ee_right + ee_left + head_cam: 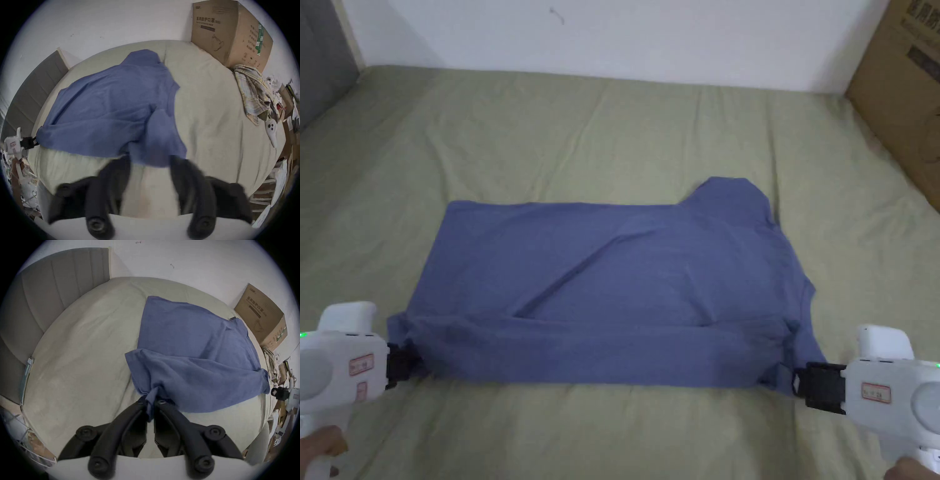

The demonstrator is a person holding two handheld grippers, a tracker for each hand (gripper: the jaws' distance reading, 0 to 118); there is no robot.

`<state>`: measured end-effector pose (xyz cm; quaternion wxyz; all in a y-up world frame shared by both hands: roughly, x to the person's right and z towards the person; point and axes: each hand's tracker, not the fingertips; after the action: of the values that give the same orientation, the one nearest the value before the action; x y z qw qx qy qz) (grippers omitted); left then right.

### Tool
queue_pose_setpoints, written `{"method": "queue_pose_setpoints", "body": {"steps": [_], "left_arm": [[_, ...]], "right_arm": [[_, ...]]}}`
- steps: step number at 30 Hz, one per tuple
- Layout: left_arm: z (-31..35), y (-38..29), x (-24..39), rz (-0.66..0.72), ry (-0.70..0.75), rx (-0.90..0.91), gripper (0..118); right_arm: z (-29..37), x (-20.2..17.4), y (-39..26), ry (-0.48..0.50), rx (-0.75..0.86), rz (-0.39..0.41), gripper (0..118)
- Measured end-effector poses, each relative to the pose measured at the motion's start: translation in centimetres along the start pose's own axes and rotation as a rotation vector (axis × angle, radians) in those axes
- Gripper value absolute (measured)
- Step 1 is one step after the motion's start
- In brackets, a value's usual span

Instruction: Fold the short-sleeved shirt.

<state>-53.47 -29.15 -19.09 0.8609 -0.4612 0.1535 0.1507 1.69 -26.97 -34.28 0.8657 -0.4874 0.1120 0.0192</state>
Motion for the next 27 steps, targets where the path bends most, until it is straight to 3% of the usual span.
{"method": "queue_pose_setpoints", "body": {"steps": [6, 7, 9, 10, 12, 20, 22, 27], "left_arm": [[0.2, 0.1, 0.3, -0.011, 0.01, -0.004, 6], [0.2, 0.1, 0.4, -0.014, 0.012, -0.008, 6], [0.1, 0.0, 0.4, -0.017, 0.013, -0.015, 6], [0.1, 0.1, 0.3, -0.015, 0.012, -0.018, 6], [0.2, 0.2, 0.3, -0.018, 0.014, -0.02, 6], [3.4, 0.4, -1.2, -0.03, 0.013, 0.014, 6], [4.3, -0.1, -1.6, -0.021, 0.011, 0.011, 6], [5.9, -3.2, -1.1, -0.118, 0.056, -0.025, 6]], "right_arm": [[-4.9, 2.5, 1.0, 0.033, -0.087, -0.123, 65], [-5.7, 2.4, 0.7, 0.038, -0.11, -0.128, 55], [-6.2, 1.6, 0.2, 0.032, -0.126, -0.1, 12], [-5.5, 1.2, 0.4, 0.03, -0.116, -0.087, 9], [-4.8, 0.4, 1.0, -0.013, -0.123, 0.003, 8], [0.1, 2.8, 2.3, 0.014, -0.08, -0.013, 7], [0.9, 3.1, 2.0, -0.016, -0.089, 0.04, 7], [1.9, 4.3, -1.3, 0.017, -0.114, 0.021, 7]]}}
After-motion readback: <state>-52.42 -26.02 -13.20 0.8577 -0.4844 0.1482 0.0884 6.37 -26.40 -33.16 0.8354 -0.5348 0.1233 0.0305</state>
